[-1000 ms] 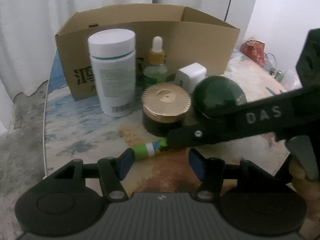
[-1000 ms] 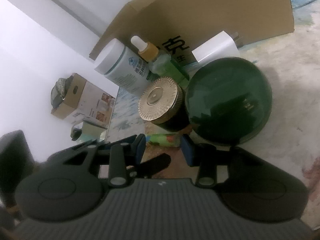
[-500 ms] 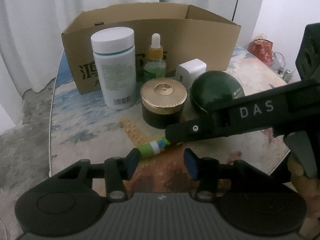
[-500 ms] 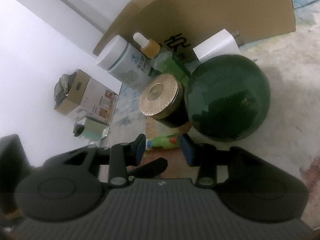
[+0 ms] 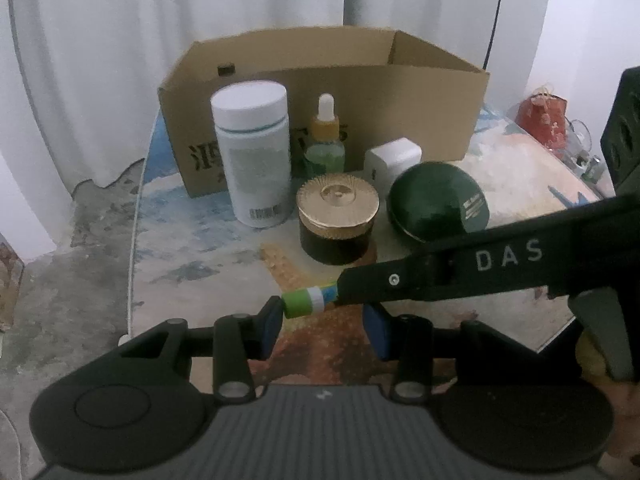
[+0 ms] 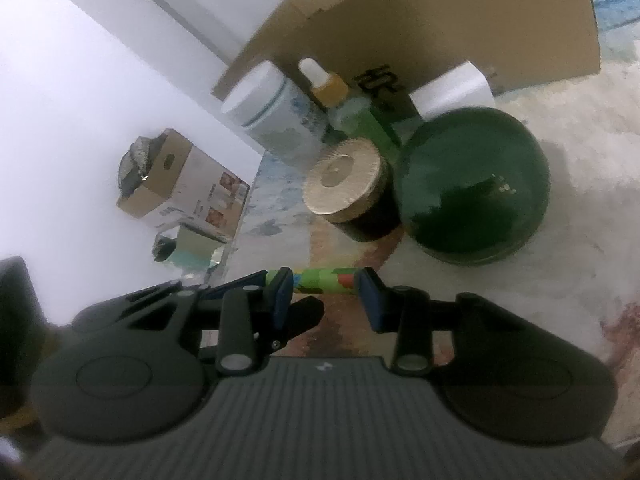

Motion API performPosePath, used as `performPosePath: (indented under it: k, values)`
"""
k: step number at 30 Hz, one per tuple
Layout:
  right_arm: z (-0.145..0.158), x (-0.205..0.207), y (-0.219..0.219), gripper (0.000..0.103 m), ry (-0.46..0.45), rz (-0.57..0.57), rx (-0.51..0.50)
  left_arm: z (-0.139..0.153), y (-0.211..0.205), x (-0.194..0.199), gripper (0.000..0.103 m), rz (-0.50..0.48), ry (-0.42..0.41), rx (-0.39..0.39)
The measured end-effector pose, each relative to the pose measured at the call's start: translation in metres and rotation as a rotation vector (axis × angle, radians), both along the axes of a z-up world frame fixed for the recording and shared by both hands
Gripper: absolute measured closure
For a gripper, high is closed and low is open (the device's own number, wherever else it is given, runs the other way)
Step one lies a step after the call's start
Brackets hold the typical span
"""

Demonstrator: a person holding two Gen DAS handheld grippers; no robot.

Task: Organize rigid objects
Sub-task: 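Reach the right gripper to the green-and-white glue stick and close on it, then carry the glue stick with the right gripper into the box and open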

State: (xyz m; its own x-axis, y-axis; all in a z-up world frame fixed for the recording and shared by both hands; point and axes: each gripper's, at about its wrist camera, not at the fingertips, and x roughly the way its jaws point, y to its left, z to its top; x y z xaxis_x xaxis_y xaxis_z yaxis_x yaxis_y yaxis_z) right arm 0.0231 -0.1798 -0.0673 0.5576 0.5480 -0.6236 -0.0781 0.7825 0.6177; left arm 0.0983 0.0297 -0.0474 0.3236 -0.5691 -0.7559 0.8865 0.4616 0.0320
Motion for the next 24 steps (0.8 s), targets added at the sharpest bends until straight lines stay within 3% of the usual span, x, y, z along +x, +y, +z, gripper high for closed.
performPosePath:
  k: [13, 19, 24]
  values:
    - [0.059, -0.018, -0.005, 0.067, -0.156, 0.028, 0.033, 0.061, 0.007, -0.023, 0.058, 0.032, -0.15, -0.094]
    - [0.1, -0.007, -0.027, 0.067, -0.262, 0.001, 0.04, 0.098, -0.024, -0.026, 0.057, 0.009, -0.243, -0.16]
    - [0.132, 0.023, -0.05, 0.067, -0.332, -0.019, 0.028, 0.125, -0.066, -0.011, 0.057, -0.022, -0.266, -0.184]
